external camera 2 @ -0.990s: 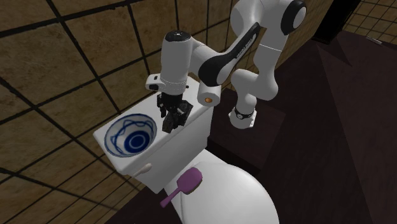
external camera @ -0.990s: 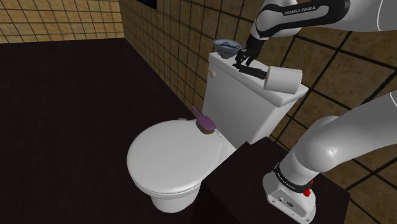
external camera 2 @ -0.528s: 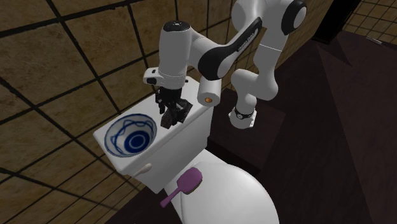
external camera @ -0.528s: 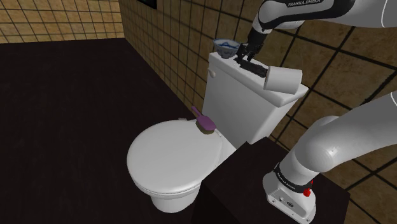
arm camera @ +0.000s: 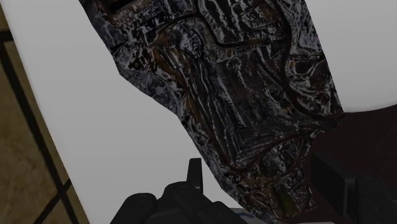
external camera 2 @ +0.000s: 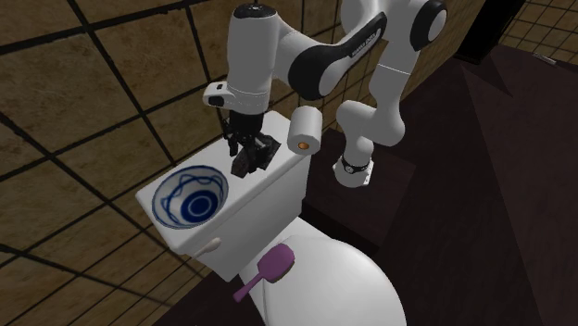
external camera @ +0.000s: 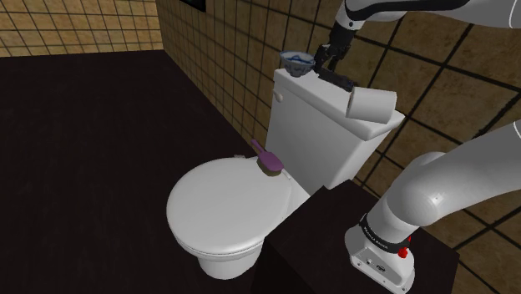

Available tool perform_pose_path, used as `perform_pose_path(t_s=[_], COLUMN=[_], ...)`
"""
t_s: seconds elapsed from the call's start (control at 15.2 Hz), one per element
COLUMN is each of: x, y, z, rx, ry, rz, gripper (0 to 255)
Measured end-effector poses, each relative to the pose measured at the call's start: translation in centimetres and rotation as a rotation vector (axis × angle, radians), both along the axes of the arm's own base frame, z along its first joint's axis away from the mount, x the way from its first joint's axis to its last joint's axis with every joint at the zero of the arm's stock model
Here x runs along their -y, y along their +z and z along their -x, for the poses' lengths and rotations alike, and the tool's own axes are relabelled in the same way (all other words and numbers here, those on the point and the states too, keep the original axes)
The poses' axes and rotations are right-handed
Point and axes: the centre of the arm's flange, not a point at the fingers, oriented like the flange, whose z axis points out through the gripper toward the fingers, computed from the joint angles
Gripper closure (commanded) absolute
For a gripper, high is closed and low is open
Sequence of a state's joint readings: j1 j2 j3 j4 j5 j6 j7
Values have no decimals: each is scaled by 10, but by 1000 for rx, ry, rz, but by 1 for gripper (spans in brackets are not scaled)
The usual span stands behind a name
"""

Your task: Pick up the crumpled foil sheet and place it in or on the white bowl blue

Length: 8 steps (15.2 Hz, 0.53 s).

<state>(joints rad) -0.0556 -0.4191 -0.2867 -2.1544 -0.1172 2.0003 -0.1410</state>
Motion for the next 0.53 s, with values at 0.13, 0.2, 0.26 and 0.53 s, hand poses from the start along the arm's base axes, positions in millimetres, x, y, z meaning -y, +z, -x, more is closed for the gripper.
perform_pose_path(t_s=[0.13, 0.2, 0.26, 0.53], x=[0, 0, 0, 0], y=[11, 16, 21, 42], z=[-1, -1, 0, 0], rx=[0, 0, 0, 0], ry=[0, 0, 0, 0], rz=[0, 0, 0, 0], gripper=[255, 255, 255, 255])
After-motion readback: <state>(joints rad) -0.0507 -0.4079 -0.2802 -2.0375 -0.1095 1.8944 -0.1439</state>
